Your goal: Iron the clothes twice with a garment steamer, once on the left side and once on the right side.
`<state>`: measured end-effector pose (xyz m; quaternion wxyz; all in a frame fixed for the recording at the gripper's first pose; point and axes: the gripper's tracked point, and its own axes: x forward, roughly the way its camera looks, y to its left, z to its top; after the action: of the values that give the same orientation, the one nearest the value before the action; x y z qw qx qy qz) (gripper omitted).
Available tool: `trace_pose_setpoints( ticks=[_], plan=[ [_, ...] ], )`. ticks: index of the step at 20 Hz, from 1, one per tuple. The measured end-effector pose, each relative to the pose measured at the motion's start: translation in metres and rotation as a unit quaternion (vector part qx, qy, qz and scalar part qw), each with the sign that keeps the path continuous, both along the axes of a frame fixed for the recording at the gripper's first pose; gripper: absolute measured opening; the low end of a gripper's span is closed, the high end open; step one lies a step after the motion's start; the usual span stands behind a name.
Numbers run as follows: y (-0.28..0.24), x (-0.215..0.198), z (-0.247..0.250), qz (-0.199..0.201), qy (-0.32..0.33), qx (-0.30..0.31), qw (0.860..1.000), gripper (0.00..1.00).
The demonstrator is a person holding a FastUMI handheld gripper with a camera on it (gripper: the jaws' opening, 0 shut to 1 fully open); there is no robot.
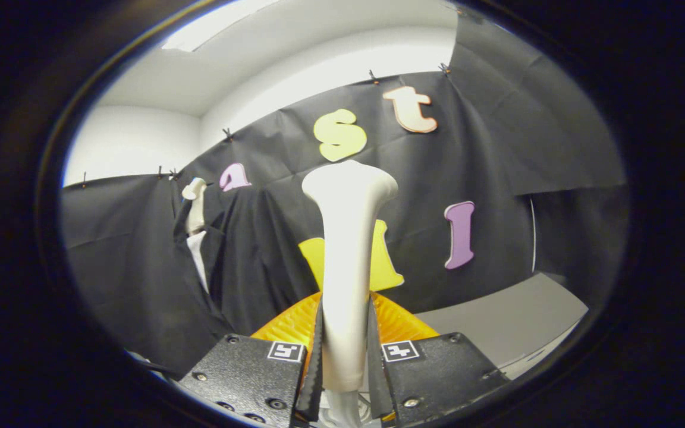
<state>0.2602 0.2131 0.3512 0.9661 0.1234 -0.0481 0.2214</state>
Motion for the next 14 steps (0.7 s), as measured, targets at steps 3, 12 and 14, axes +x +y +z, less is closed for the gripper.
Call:
trace_pose_setpoints(
  ticks=[3,12,14],
  plan=[
    [0.051,-0.02,0.02,0.011,-0.022,-0.016,1.0,0.34],
    [0.178,-0.034,0.029,0.022,-0.042,-0.057,0.997,0.34],
    [0.193,-0.032,0.024,0.021,-0.038,-0.065,0.997,0.34]
  ],
)
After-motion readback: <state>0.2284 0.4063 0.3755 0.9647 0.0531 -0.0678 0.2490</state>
